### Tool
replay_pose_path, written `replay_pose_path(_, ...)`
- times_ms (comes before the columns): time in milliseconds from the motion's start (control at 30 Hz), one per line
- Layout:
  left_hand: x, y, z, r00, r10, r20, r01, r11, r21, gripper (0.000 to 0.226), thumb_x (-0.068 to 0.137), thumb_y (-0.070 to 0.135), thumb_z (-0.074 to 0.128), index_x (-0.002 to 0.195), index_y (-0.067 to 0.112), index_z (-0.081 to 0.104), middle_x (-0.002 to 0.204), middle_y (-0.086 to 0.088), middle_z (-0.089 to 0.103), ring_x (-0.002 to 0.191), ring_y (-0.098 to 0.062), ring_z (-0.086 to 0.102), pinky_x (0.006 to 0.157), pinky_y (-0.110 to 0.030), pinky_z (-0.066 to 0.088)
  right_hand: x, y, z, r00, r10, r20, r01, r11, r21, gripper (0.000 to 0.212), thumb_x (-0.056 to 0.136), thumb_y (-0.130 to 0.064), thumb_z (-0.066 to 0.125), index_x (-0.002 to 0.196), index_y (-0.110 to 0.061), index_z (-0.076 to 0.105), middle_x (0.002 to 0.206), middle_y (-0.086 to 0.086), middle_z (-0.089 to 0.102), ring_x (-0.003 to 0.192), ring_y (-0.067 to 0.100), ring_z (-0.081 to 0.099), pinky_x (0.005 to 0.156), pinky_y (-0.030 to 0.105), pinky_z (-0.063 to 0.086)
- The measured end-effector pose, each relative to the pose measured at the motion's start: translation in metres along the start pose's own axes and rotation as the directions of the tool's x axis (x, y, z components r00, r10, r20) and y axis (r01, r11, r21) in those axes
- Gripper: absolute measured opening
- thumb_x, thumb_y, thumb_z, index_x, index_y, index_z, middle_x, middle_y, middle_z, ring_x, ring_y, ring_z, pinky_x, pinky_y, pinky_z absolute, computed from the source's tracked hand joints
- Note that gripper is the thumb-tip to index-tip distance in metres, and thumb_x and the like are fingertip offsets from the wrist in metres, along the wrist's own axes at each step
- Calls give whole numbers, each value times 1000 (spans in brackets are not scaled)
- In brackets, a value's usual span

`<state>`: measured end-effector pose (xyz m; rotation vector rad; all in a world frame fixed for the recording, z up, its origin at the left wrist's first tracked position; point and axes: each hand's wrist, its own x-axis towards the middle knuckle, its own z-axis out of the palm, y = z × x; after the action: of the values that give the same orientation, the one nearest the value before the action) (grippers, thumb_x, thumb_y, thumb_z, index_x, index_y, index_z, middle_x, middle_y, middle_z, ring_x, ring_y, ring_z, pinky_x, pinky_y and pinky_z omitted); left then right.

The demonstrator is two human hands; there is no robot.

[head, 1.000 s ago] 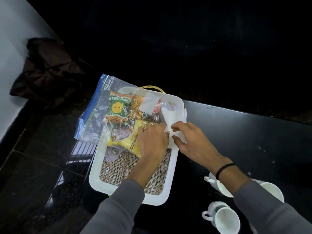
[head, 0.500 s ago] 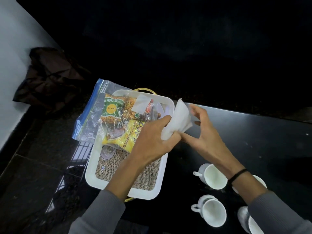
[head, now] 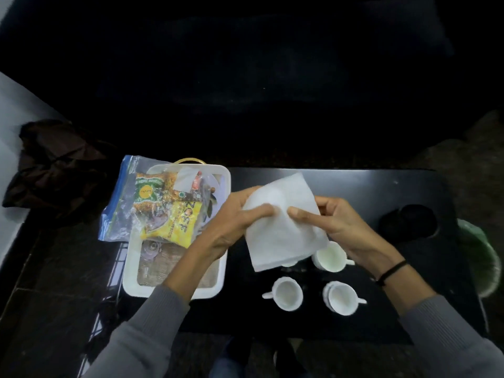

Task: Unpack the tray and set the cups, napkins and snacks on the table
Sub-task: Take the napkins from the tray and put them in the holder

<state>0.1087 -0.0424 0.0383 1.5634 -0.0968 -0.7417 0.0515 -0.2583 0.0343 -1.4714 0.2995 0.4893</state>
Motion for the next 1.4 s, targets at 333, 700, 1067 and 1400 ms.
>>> replay_pose_path(333, 5, -3, 99, 964, -254, -80, 207, 903, -377, 61, 81, 12, 84, 134, 19, 55, 126, -9, 70, 105, -25, 74, 78, -34, 61, -71, 12, -49, 942, 5, -335, 57, 983, 176, 32, 90, -36, 77, 119, -24, 73, 113, -1, 79, 105, 18, 76, 83, 30, 58)
replay_pose_path(700, 26, -6, 150, 938, -334, 88, 345, 918, -194, 40, 86, 6, 78, 124, 6, 66, 112, -9, 78, 101, -23, 76, 80, -34, 63, -95, 44, -99, 914, 102, -392, 39, 940, 338, 32, 88, -15, 78, 120, -17, 72, 109, 2, 81, 98, 21, 78, 73, 29, 63)
replay_pose_path(1067, 63, -17, 190, 948, -308, 83, 318, 933, -168, 36, 83, -11, 70, 113, 7, 74, 100, -6, 77, 78, -13, 75, 65, -25, 60, -112, 65, -160, 895, 151, -420, 0, 941, 339, 22, 90, 4, 70, 111, 4, 77, 106, 21, 79, 93, 25, 75, 78, 26, 61)
replay_pose_path(1400, 92, -29, 214, 940, -340, 39, 342, 931, -124, 26, 87, 1, 75, 111, 12, 74, 109, -7, 78, 106, -20, 73, 68, -28, 61, -100, 76, -212, 608, 98, -788, -128, 991, 24, 31, 87, 8, 60, 93, -13, 82, 93, 11, 79, 89, 25, 74, 79, 33, 60)
